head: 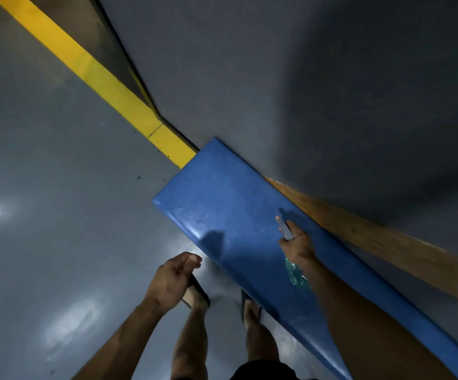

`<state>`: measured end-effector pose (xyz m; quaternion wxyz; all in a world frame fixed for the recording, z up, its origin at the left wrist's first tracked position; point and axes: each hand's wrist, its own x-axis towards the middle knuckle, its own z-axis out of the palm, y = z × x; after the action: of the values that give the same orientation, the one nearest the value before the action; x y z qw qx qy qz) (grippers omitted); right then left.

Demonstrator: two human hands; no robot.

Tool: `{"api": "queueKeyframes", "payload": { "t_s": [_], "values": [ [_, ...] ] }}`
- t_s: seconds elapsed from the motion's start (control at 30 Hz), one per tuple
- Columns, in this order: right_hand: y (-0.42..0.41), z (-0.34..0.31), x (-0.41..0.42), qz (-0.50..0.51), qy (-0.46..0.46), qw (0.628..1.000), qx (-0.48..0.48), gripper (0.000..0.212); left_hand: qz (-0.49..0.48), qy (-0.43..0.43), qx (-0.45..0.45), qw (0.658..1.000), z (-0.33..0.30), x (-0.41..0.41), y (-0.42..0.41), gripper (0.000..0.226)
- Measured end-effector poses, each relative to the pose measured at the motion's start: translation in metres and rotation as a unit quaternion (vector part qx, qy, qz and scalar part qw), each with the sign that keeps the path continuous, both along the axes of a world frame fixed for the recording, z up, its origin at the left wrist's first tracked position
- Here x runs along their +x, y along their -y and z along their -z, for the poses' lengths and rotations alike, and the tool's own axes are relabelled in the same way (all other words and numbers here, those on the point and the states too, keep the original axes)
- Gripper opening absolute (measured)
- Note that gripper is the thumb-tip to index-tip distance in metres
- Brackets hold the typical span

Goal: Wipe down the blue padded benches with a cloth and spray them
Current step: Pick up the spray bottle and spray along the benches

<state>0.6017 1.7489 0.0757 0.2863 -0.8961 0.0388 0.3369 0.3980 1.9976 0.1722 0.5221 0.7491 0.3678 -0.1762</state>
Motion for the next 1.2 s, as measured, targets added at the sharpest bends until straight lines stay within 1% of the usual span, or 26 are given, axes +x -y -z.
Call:
{"api": "queueKeyframes", "payload": {
  "t_s": [0.2, 0.27, 0.33, 0.4, 0.53, 0.63, 0.83, 0.97, 1.1, 1.2],
  "values": [
    [-0.066, -0.001, -0.015, 0.040, 0.010, 0.999, 0.032, 0.033, 0.002, 0.002, 0.001, 1.000, 0.002, -0.010, -0.062, 0.022],
    [-0.083, -0.003, -0.017, 0.037, 0.022, 0.999, 0.026, 0.030, 0.007, 0.003, 0.005, 1.000, 0.004, -0.015, -0.081, 0.022],
    [-0.095, -0.007, -0.023, 0.018, 0.027, 0.999, 0.007, 0.022, 0.012, 0.003, 0.011, 1.000, 0.008, -0.019, -0.096, 0.022],
    [-0.104, -0.009, -0.034, -0.014, 0.024, 1.000, -0.008, 0.019, 0.010, 0.003, 0.008, 1.000, 0.011, -0.022, -0.108, 0.022],
    [-0.118, -0.008, -0.062, -0.093, 0.003, 0.995, -0.034, 0.022, -0.007, 0.013, -0.014, 1.000, 0.013, -0.025, -0.122, 0.021],
    [-0.126, -0.003, -0.082, -0.104, -0.007, 0.994, -0.037, 0.029, -0.011, 0.028, -0.014, 0.999, 0.012, -0.029, -0.130, 0.021],
    [-0.147, -0.006, -0.113, -0.151, -0.008, 0.987, -0.046, 0.021, -0.004, 0.031, -0.002, 0.999, 0.017, -0.043, -0.148, 0.024],
    [-0.157, -0.008, -0.128, -0.212, -0.023, 0.975, -0.069, 0.024, -0.008, 0.030, -0.002, 1.000, 0.018, -0.049, -0.155, 0.024],
    [-0.179, -0.011, -0.137, -0.276, -0.028, 0.957, -0.085, 0.037, -0.023, 0.030, -0.017, 0.999, 0.019, -0.053, -0.161, 0.025],
    [-0.203, -0.010, -0.135, -0.275, -0.025, 0.958, -0.074, 0.039, -0.033, 0.028, -0.020, 0.999, 0.019, -0.057, -0.166, 0.025]
  ]
}}
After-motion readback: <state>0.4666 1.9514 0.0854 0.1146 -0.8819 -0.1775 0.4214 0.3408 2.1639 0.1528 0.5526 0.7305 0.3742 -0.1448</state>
